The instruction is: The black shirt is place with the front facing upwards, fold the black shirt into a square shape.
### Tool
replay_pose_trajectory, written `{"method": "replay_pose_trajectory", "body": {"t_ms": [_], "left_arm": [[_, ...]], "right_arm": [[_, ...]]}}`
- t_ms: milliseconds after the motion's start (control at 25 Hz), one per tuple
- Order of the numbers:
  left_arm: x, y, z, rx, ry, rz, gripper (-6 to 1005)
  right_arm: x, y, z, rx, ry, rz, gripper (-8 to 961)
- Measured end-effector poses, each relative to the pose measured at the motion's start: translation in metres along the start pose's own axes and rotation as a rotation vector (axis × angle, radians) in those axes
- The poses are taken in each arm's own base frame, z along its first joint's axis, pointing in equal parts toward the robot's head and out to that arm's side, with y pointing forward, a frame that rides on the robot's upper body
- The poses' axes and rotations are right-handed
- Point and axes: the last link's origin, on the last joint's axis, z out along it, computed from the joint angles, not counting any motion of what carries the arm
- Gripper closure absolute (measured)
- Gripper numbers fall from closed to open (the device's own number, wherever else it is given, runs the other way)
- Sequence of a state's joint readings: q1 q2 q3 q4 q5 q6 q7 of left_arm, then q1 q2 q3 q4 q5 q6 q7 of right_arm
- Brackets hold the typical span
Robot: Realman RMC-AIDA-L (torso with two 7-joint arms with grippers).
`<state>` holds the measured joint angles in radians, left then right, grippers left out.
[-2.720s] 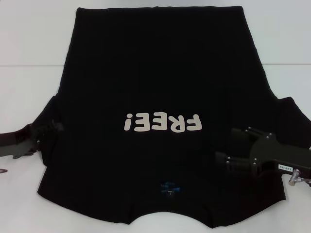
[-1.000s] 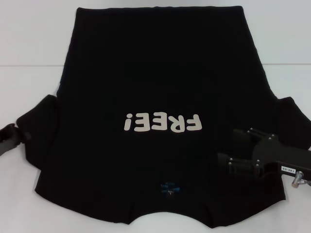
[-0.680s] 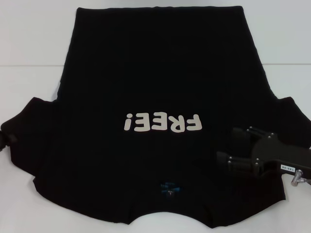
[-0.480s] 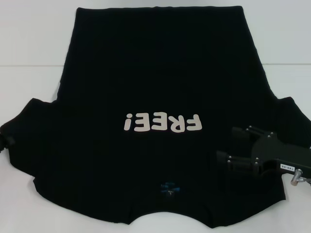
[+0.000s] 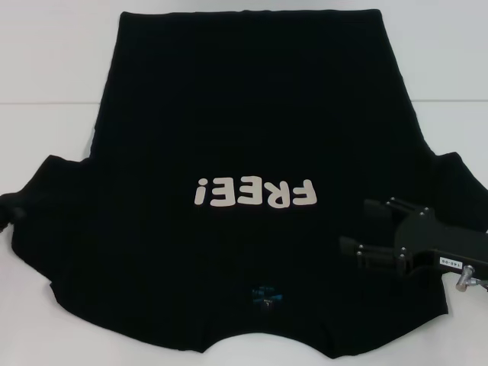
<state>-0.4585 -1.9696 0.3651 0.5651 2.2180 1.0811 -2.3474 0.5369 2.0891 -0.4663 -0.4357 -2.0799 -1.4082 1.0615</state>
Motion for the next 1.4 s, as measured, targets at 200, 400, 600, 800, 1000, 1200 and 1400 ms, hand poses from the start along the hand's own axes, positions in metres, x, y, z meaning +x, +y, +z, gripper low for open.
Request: {"method": "replay_pose_trajectory", "body": {"t_ms": [200,400,600,800,1000,1200,1400], "left_arm": [[0.003,0.027,0.01,-0.068,-0.023,0.12,998],[-0.001,0.072,0.022,-0.18,-0.046,0.329,999],[-0.021,0.11,0.038,-0.239,-0.154,0.534,999],[-0.036,0.122,0.05,-0.244,-0.221,0.618,998],[-0.038,0.123,0.051,-0.246,-0.229,0.593,998],[-0.042,0.125,0.049,-0.307,-0.252,0.586,988],[-0.047,0.128,0.038,-0.432,-0.232,0.65,781]], "right_arm": [[0.001,0.0,0.0,0.001,0.001,0.002,58],[0.003,0.001,-0.001,0.005,0.004,0.007,59],[0.004,0.001,-0.001,0.005,0.004,0.011,61],[0.004,0.002,-0.001,0.005,0.005,0.014,62],[0.005,0.002,-0.002,0.005,0.007,0.015,64],[0.005,0.002,-0.001,0.004,0.008,0.015,65],[0.005,0.002,-0.003,0.008,-0.002,0.036,67]]}}
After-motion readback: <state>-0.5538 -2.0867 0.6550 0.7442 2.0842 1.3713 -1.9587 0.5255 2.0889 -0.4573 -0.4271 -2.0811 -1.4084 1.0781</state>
